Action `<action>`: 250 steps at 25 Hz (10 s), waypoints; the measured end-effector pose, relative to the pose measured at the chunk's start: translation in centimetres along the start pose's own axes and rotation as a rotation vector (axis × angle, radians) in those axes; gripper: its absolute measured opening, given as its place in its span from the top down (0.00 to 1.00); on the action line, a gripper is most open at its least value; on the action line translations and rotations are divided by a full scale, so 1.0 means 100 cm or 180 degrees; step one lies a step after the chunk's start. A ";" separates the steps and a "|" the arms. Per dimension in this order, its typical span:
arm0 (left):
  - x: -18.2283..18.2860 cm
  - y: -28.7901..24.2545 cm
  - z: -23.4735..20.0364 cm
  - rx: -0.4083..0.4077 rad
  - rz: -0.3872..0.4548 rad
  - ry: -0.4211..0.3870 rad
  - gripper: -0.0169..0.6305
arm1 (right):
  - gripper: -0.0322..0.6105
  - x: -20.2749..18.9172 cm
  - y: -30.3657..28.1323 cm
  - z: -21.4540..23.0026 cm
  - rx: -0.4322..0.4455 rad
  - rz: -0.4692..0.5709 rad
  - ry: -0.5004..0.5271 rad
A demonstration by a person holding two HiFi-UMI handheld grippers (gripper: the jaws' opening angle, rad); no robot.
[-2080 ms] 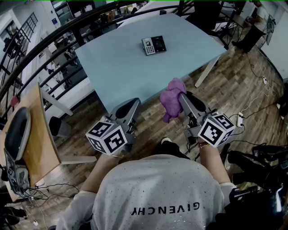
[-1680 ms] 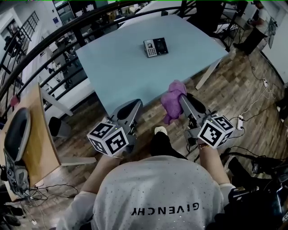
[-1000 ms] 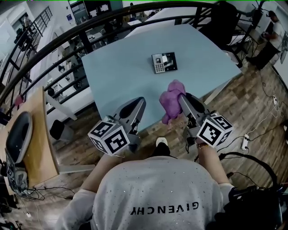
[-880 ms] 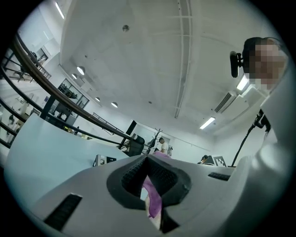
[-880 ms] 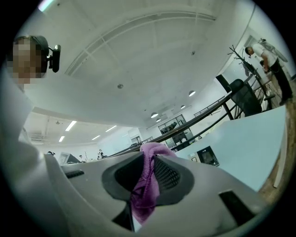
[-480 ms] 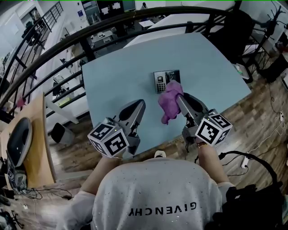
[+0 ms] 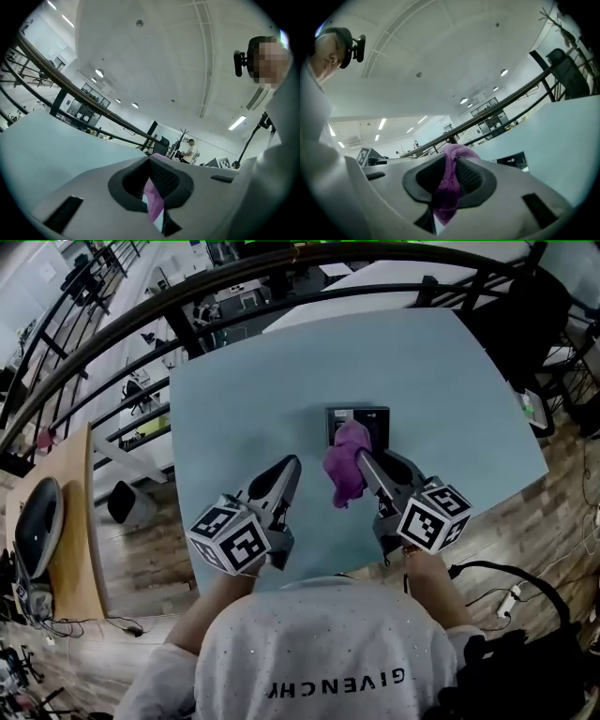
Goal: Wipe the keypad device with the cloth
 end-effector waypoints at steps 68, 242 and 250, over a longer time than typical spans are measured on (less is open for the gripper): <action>-0.066 -0.061 -0.043 0.0598 -0.0364 0.0214 0.97 | 0.83 -0.009 -0.034 0.189 -0.0975 -0.0209 0.0091; -0.103 -0.072 -0.015 0.0451 -0.0529 0.0766 0.97 | 0.87 -0.029 -0.033 0.124 -0.0516 -0.0235 -0.0051; -0.108 -0.070 -0.011 0.0401 -0.0536 0.0794 0.97 | 0.87 -0.096 -0.067 0.102 -0.0345 -0.1189 0.0610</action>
Point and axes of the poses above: the fingertips, and each gripper's own axes: y backward along the fingers, z to its right, x out of its top, the point moved 3 cm from there along y, backward along the fingers, and after that the axes turned 5 degrees about -y, right-handed, at the moved point
